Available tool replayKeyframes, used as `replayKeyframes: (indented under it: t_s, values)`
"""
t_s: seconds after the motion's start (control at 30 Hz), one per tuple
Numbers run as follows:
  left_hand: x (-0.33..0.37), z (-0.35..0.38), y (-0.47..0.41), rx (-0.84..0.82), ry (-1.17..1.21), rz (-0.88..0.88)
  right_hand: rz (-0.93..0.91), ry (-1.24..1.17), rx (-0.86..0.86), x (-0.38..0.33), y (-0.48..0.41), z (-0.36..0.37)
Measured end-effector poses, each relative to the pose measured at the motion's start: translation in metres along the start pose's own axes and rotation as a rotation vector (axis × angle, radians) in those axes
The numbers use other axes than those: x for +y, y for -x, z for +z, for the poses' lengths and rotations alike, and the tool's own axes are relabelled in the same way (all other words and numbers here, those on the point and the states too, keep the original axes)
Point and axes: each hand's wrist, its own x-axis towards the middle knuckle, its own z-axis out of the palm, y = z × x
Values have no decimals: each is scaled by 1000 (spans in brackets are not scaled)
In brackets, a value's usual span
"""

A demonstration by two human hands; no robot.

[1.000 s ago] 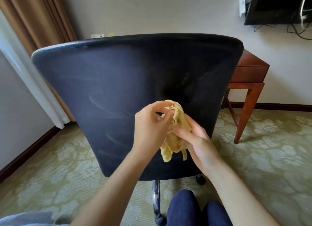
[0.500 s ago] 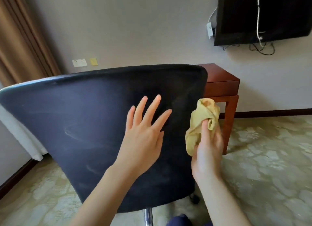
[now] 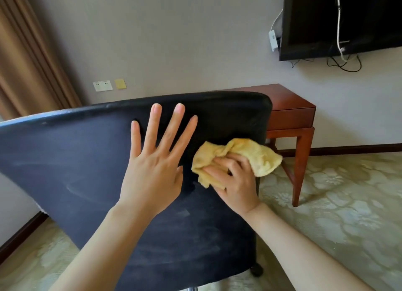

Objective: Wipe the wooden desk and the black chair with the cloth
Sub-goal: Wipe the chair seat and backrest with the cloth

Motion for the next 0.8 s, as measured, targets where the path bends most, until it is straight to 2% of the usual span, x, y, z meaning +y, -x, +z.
replayKeyframes:
  t_s: [0.2,0.4,0.47,0.57,0.7,0.73,0.8]
  values:
    - [1,1,-1,15,-22,1,-200,-23,-275,-1,54,0]
    - [4,-2,-2,-4,-6,3,-159,-6,-523,-10,63,-22]
    - [5,-3,-1,-17,10,2,-36,18,-605,-24,54,-33]
    - [5,-5,0,-34,24,-1,381,-136,-659,-41,40,-53]
    - [4,-8,0,-57,30,-6,862,-492,-449,-35,9,-79]
    - [4,-8,0,-67,31,-6,939,-547,-361,-33,1,-84]
    - [4,-10,1,-74,40,-7,935,-491,-148,-28,-12,-89]
